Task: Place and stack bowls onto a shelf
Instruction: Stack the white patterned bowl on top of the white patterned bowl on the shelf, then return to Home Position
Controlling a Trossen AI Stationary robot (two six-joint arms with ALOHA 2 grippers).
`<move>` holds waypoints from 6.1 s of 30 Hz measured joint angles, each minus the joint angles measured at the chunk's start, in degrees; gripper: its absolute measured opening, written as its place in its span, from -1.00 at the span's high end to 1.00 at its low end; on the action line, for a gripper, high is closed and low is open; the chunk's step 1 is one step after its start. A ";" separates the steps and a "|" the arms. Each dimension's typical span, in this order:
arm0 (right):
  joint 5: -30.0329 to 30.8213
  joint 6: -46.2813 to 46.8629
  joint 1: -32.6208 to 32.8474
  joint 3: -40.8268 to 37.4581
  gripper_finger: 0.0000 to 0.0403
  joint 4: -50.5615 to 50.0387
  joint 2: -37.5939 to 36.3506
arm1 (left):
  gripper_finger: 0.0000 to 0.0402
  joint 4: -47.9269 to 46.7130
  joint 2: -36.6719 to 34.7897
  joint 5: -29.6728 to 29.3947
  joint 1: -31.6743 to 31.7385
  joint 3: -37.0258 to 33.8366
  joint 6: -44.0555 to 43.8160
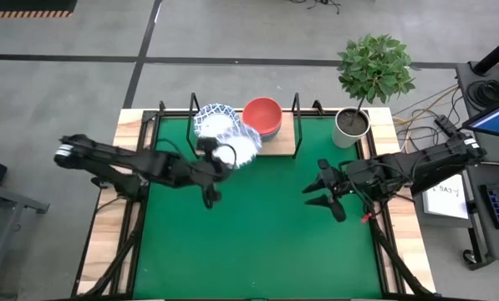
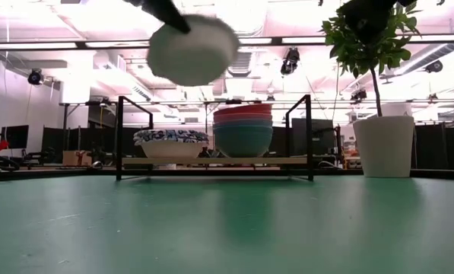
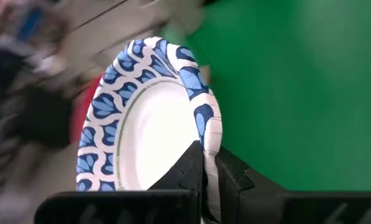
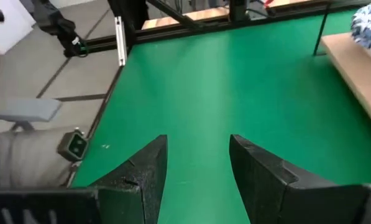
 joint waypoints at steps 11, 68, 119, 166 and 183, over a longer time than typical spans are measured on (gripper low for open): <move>1.11 -1.55 -0.02 -1.58 0.20 3.81 5.15 | 1.00 -0.75 0.11 -2.84 20.28 -6.05 -0.12; 1.00 2.40 0.00 -5.75 0.20 20.96 19.04 | 1.00 5.46 4.55 9.67 24.25 -10.64 -14.73; -0.02 -26.19 -10.33 -36.11 0.61 26.43 -39.37 | 1.00 55.73 -60.67 20.77 2.04 -67.00 -10.43; 12.44 -29.45 -14.87 -41.62 0.86 18.14 -45.73 | 1.00 55.20 -50.85 19.65 2.05 -67.35 -10.30; 12.52 -18.50 -14.51 -41.69 0.86 18.20 -45.73 | 1.00 55.19 -47.07 19.65 2.06 -67.40 -10.30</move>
